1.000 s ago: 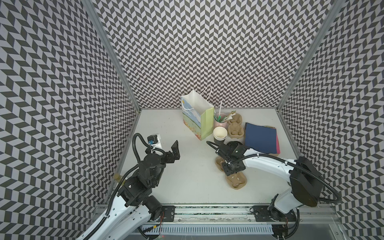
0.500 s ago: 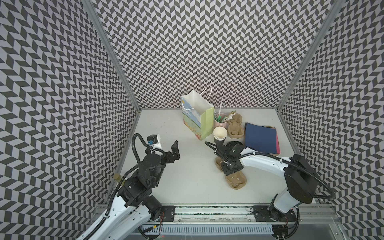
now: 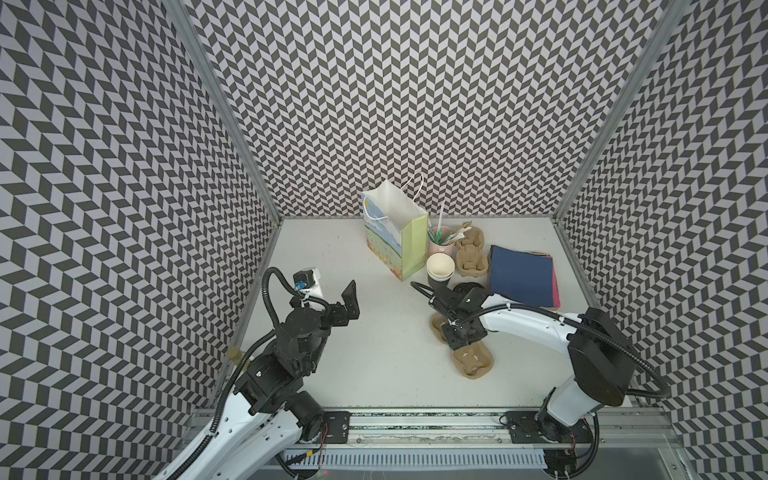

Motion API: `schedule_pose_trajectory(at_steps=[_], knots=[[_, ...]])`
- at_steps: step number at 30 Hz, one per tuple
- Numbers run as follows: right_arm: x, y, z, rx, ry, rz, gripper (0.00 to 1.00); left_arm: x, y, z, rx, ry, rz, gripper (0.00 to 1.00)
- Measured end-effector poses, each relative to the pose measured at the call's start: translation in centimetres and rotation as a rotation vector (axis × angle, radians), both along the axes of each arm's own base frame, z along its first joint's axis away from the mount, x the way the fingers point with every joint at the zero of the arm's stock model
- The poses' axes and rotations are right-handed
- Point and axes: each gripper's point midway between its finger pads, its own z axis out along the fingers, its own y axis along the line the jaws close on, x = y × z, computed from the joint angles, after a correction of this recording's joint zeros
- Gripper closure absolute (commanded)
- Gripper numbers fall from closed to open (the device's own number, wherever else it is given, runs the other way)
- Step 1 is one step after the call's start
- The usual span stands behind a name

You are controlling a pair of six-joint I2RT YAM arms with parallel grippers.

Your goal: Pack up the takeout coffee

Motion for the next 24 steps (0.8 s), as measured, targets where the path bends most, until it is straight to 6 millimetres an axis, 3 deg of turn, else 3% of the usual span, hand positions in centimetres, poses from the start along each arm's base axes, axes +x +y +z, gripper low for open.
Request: schedule_pose_trajectory(at_steps=[19, 24], knots=[[-0.26, 0.05, -0.45, -0.001, 0.02, -0.005, 0.61, -0.06, 0.05, -0.22, 0.0, 0.0, 0.0, 0.02], [-0.24, 0.01, -0.49, -0.003, 0.019, -0.008, 0.68, -0.05, 0.04, -0.25, 0.0, 0.0, 0.0, 0.02]])
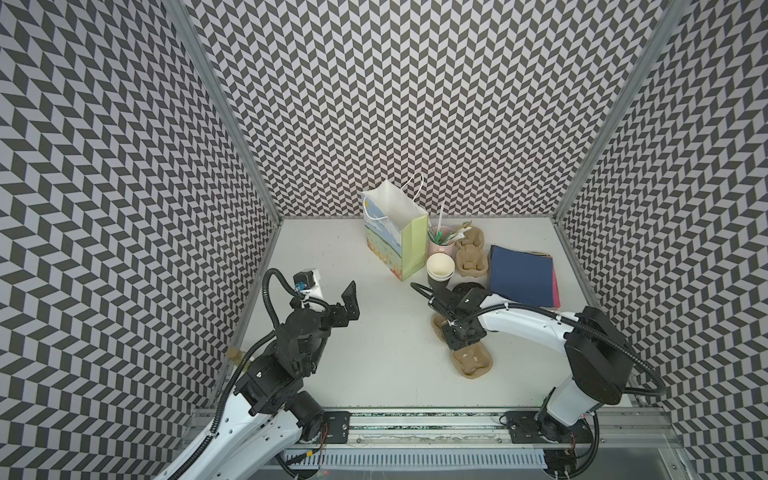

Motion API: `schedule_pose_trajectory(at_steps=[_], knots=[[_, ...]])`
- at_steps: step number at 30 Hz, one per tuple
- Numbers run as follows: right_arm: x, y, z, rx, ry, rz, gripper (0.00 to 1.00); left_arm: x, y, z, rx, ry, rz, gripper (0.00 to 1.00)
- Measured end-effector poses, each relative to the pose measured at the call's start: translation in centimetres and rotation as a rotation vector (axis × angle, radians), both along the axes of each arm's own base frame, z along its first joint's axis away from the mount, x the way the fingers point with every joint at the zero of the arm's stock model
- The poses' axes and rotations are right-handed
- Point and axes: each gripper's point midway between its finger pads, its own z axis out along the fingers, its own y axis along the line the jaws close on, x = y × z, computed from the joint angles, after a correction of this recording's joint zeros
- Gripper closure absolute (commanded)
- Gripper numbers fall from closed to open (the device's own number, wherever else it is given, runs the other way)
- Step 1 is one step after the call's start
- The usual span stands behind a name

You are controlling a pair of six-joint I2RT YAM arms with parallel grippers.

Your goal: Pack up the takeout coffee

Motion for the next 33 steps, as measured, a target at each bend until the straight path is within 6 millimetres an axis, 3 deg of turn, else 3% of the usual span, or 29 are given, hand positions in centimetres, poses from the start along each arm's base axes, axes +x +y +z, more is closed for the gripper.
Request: schedule_pose_trajectory(at_steps=[21, 33], knots=[[-0.08, -0.39, -0.29, -0.007, -0.006, -0.031, 0.57, -0.08, 0.07, 0.22, -0.005, -0.008, 0.0, 0.02], [-0.66, -0.43, -0.15, 0.033, -0.009, -0.059, 0.7, -0.13, 0.1, 0.3, -0.005, -0.011, -0.001, 0.02]])
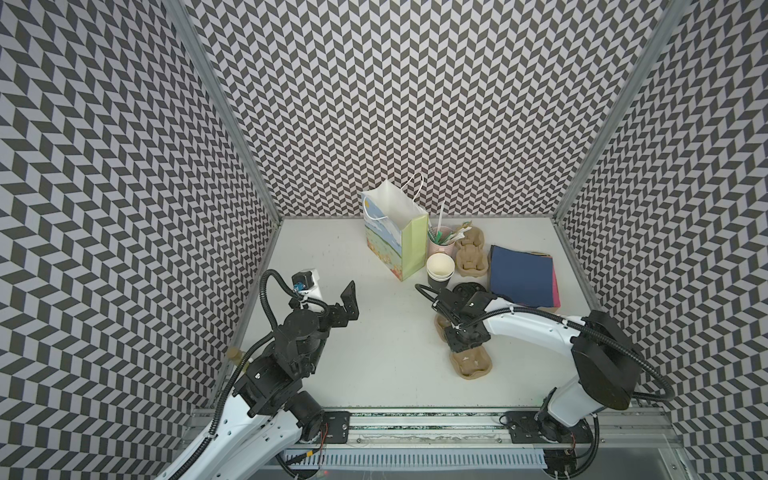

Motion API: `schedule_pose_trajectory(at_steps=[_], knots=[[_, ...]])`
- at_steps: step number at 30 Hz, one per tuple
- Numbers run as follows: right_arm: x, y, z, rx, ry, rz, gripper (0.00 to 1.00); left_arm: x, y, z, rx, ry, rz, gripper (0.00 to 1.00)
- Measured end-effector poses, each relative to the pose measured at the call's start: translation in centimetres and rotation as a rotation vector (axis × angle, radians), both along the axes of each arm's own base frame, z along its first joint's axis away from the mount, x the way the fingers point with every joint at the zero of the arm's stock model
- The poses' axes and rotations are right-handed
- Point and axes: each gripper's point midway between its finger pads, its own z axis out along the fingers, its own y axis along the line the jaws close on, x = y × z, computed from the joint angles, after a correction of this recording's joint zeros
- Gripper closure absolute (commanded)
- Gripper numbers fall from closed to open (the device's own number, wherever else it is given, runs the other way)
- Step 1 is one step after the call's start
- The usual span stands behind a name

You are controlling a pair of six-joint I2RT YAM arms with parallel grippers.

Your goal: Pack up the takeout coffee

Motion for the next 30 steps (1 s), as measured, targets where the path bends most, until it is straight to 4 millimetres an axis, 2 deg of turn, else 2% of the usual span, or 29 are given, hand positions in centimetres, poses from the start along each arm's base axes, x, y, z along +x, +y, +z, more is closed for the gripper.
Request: schedule_pose_trajectory(at_steps=[30], knots=[[-0.1, 0.1, 1.4, 0.024, -0.033, -0.025, 0.69, 0.0, 0.1, 0.0, 0.001, 0.0, 0.004, 0.02]])
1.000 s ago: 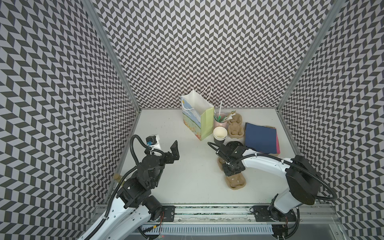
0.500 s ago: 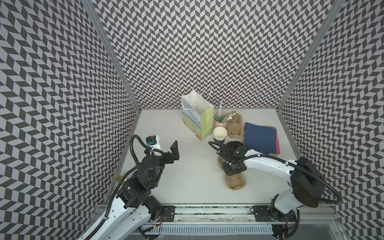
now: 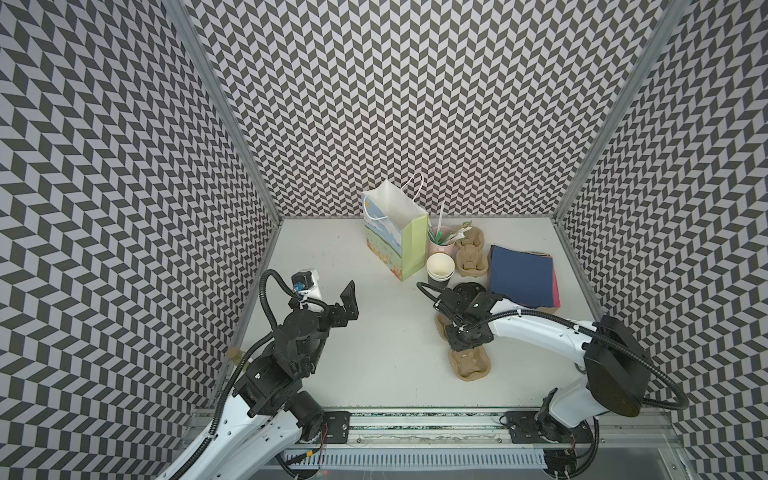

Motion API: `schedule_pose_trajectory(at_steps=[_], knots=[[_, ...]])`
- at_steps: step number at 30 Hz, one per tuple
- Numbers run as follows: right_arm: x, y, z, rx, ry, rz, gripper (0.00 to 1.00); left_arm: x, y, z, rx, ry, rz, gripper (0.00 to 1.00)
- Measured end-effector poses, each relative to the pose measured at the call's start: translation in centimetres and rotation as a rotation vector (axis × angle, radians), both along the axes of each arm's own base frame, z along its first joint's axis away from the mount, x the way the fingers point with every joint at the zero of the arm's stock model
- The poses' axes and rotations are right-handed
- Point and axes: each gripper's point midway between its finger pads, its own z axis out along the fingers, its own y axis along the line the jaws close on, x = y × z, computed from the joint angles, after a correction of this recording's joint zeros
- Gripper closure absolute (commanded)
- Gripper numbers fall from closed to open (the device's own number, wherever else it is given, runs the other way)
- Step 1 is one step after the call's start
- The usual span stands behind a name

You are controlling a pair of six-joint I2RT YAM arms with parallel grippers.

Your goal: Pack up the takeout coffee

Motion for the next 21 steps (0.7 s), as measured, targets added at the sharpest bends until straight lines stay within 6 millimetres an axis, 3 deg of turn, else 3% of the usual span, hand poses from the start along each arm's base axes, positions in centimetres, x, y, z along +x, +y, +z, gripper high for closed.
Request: schedule_pose_trajectory(at_steps=[7, 21], knots=[[0.0, 0.1, 0.4, 0.01, -0.006, -0.006, 0.69, 0.0, 0.0, 0.0, 0.003, 0.0, -0.001, 0.02], [-0.1, 0.3, 4.9, 0.116, -0.088, -0.019, 0.69, 0.1, -0.1, 0.0, 0.001, -0.002, -0.007, 0.02]])
